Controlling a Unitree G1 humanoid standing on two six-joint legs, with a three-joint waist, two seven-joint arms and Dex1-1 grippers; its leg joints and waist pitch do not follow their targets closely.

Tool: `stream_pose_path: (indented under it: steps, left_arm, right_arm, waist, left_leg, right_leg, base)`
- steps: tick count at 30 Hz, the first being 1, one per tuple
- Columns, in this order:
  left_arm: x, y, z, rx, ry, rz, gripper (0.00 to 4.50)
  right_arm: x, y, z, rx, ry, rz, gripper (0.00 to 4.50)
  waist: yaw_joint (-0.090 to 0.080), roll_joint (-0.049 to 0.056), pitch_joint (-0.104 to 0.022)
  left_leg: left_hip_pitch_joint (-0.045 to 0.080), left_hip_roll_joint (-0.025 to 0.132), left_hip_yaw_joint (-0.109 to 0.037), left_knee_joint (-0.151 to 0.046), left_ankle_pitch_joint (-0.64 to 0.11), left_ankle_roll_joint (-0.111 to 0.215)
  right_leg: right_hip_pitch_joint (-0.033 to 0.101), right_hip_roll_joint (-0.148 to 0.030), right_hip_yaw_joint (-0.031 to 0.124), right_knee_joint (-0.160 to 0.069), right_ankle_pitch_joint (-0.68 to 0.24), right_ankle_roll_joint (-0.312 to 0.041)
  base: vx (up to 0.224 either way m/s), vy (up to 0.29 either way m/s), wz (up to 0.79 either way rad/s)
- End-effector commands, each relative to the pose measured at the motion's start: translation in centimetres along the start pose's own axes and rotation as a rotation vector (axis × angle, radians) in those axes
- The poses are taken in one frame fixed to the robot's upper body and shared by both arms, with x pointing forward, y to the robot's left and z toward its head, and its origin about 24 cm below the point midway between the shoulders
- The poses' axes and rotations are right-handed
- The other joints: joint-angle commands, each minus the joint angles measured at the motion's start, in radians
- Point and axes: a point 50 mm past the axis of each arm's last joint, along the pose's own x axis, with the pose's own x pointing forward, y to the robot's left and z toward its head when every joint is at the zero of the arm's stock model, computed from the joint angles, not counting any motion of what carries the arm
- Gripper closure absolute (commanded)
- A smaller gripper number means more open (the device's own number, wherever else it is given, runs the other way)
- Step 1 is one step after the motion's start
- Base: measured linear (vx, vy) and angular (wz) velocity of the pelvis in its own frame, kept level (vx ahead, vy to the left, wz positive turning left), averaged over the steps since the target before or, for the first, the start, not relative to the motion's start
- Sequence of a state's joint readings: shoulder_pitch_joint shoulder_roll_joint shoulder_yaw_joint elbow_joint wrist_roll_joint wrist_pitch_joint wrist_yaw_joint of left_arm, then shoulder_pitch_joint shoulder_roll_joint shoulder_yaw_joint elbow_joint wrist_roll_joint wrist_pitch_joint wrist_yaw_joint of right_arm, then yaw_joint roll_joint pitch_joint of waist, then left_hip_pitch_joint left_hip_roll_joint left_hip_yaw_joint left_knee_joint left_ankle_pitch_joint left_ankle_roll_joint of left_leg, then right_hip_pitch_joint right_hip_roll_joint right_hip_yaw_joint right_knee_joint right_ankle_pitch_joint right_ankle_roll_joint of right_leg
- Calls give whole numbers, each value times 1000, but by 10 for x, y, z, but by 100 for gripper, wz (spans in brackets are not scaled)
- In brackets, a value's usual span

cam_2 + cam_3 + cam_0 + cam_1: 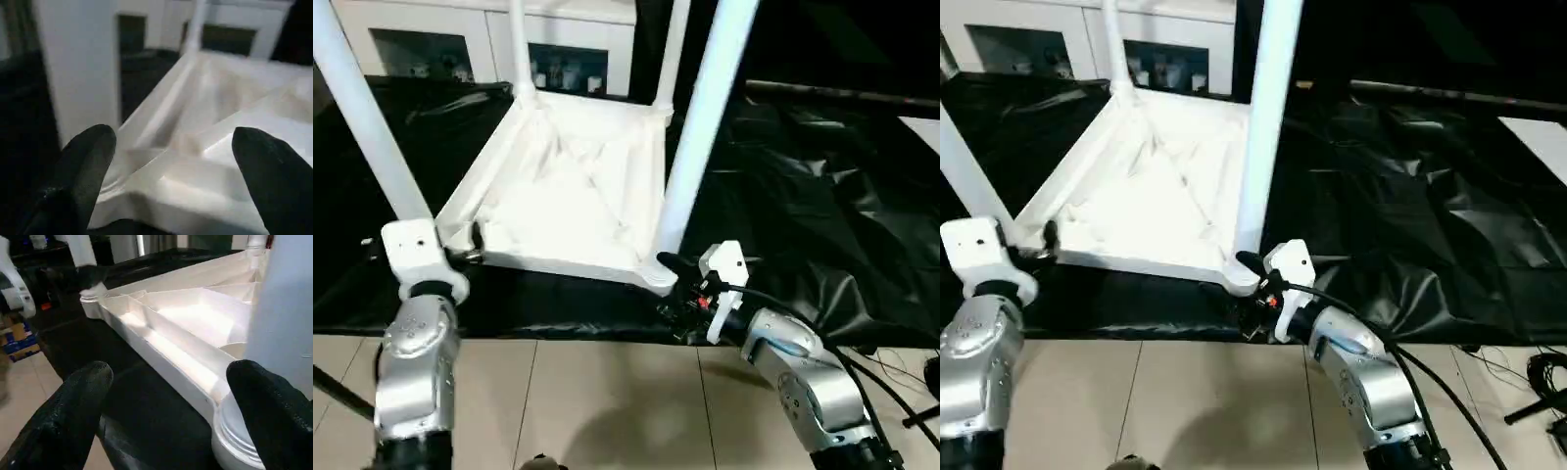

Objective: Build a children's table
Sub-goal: Flip table

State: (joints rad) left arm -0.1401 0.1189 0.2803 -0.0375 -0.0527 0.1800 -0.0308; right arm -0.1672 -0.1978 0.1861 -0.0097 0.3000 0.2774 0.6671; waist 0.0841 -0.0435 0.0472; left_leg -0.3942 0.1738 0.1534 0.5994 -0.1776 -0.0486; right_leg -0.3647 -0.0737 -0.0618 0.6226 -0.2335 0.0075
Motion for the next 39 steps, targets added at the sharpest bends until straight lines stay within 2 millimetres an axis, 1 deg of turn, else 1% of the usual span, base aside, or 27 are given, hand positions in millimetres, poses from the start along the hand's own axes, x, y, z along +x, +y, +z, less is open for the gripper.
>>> stream_pose_path:
  steps: [1,3,4,6,7,8,10,11,13,15,16,17,18,20,22,24,25,26,27,28,29,31,32,33,34,38,39]
  left_arm:
    - [-9,12,-2,43,-2,138,13]
    - [-10,17,-3,41,4,180,13]
    - [-10,20,-3,48,9,201,13]
    - [-11,23,-4,51,15,227,13]
    - [-10,29,-4,56,25,267,13]
    - [-9,36,-4,49,27,321,13]
    - [-7,39,-3,43,24,327,13]
    - [-2,36,-3,5,22,277,13]
    - [1,33,-3,-29,20,240,13]
    - [9,22,-6,-63,40,118,13]
    - [13,14,-10,-82,66,33,13]
    - [16,11,-11,-61,78,10,13]
    - [20,9,-12,-69,78,1,13]
    - [26,5,-11,-78,84,-16,13]
    - [31,-2,-8,-103,77,-70,13]
    - [32,-7,-6,-116,72,-105,13]
    - [32,-11,-6,-115,76,-129,13]
    - [32,-10,-7,-105,77,-125,13]
    - [32,-10,-7,-103,77,-124,13]
    - [29,-7,-10,-87,83,-111,13]
    - [28,-6,-11,-84,83,-113,13]
    - [26,-5,-12,-79,84,-115,13]
    - [23,-1,-14,-67,84,-109,13]
    - [22,0,-14,-64,82,-107,13]
    - [20,2,-14,-65,82,-105,13]
    - [25,-4,-13,-105,61,-154,13]
    - [26,-6,-13,-109,57,-161,13]
  right_arm:
    - [2,-5,3,-12,0,10,31]
    - [4,-5,2,-6,-4,13,31]
    - [5,-5,2,2,-7,15,31]
    - [6,-6,3,-2,-14,3,31]
    - [8,-10,4,-2,-29,-26,31]
    - [10,-15,5,-14,-48,-69,31]
    - [11,-22,7,-16,-68,-115,31]
    - [9,-29,9,-13,-85,-159,31]
    - [8,-32,10,-14,-94,-181,31]
    - [5,-38,12,-11,-104,-221,31]
    - [3,-41,13,-11,-107,-238,31]
    - [1,-43,13,-11,-106,-248,31]
    - [0,-44,12,-13,-106,-253,31]
    - [-1,-46,11,-25,-102,-260,31]
    - [-2,-46,10,-30,-98,-259,31]
    - [-2,-44,9,-29,-95,-253,31]
    - [-1,-41,8,-31,-89,-243,31]
    - [0,-40,7,-34,-86,-239,31]
    - [0,-40,7,-35,-86,-238,31]
    - [2,-38,6,-33,-87,-235,31]
    - [3,-37,6,-34,-87,-233,31]
    - [4,-36,6,-39,-85,-226,31]
    - [5,-34,5,-43,-83,-221,31]
    - [5,-34,5,-43,-83,-220,31]
    - [6,-34,6,-42,-84,-220,31]
    - [7,-35,6,-36,-87,-223,31]
    - [7,-35,6,-36,-87,-223,31]
  waist:
    - [2,7,-51]
    - [3,8,-48]
    - [7,8,-45]
    - [9,6,-42]
    - [8,8,-42]
    - [8,8,-42]
    - [10,12,-43]
    - [11,10,-43]
    - [14,12,-45]
    - [19,11,-47]
    - [23,10,-48]
    - [25,9,-50]
    - [30,13,-50]
    - [32,13,-51]
    - [33,15,-53]
    - [34,13,-54]
    - [34,13,-54]
    - [33,25,-56]
    - [27,19,-55]
    - [24,18,-56]
    - [23,18,-56]
    - [17,21,-56]
    - [14,26,-56]
    - [11,25,-55]
    - [7,26,-55]
    - [8,22,-51]
    - [10,25,-50]
  left_leg:
    - [19,65,-19,-88,-201,33]
    - [21,63,-17,-89,-236,22]
    - [28,63,-16,-90,-272,4]
    - [29,64,-17,-94,-298,-13]
    - [32,64,-18,-95,-321,-25]
    - [32,64,-20,-96,-325,-31]
    - [31,63,-22,-97,-333,-44]
    - [32,62,-20,-97,-336,-45]
    - [34,61,-21,-97,-334,-51]
    - [34,61,-19,-98,-326,-58]
    - [35,57,-16,-97,-308,-55]
    - [35,59,-15,-97,-302,-56]
    - [37,59,-15,-96,-288,-53]
    - [36,60,-14,-96,-278,-55]
    - [33,60,-15,-96,-268,-54]
    - [33,60,-15,-96,-257,-53]
    - [31,61,-14,-96,-243,-49]
    - [31,61,-15,-94,-242,-51]
    - [30,61,-14,-94,-242,-49]
    - [27,60,-14,-94,-233,-45]
    - [27,60,-14,-93,-232,-41]
    - [27,60,-13,-92,-223,-34]
    - [26,60,-14,-92,-222,-32]
    - [27,61,-13,-91,-222,-30]
    - [27,61,-13,-92,-227,-27]
    - [30,61,-11,-93,-241,-23]
    - [33,61,-10,-93,-259,-27]
  right_leg:
    - [33,-76,46,-65,37,-191]
    - [29,-76,48,-74,-31,-182]
    - [22,-77,51,-82,-116,-169]
    - [18,-75,51,-87,-163,-152]
    - [13,-75,51,-87,-185,-150]
    - [13,-76,51,-88,-192,-148]
    - [12,-74,50,-87,-192,-140]
    - [10,-74,51,-89,-194,-138]
    - [9,-72,51,-86,-188,-136]
    - [9,-73,51,-84,-165,-133]
    - [8,-72,53,-85,-162,-126]
    - [9,-72,53,-82,-147,-127]
    - [8,-71,53,-81,-122,-124]
    - [12,-72,52,-78,-88,-131]
    - [16,-74,51,-75,-61,-136]
    - [18,-75,50,-72,-44,-143]
    - [20,-75,50,-69,-24,-152]
    - [19,-75,50,-67,-13,-156]
    - [21,-73,49,-68,3,-157]
    - [26,-74,49,-66,16,-162]
    - [25,-74,49,-66,17,-163]
    - [27,-74,49,-66,24,-172]
    - [27,-74,49,-65,29,-177]
    - [27,-73,49,-66,31,-178]
    - [27,-73,49,-65,30,-183]
    - [24,-73,51,-71,-6,-191]
    - [20,-72,52,-73,-33,-189]
  base:
    - [0,0,0]
    - [0,0,0]
    - [0,0,0]
    - [0,0,0]
    - [0,0,0]
    - [0,0,0]
    - [0,0,0]
    - [0,0,0]
    - [0,0,0]
    - [0,0,0]
    - [0,0,0]
    - [0,0,0]
    - [0,0,0]
    - [0,0,0]
    - [0,0,0]
    - [0,0,0]
    - [0,0,0]
    - [0,0,0]
    - [0,0,0]
    - [0,0,0]
    - [0,0,0]
    - [0,0,0]
    - [0,0,0]
    - [0,0,0]
    - [0,0,0]
    - [0,0,0]
    - [0,0,0]
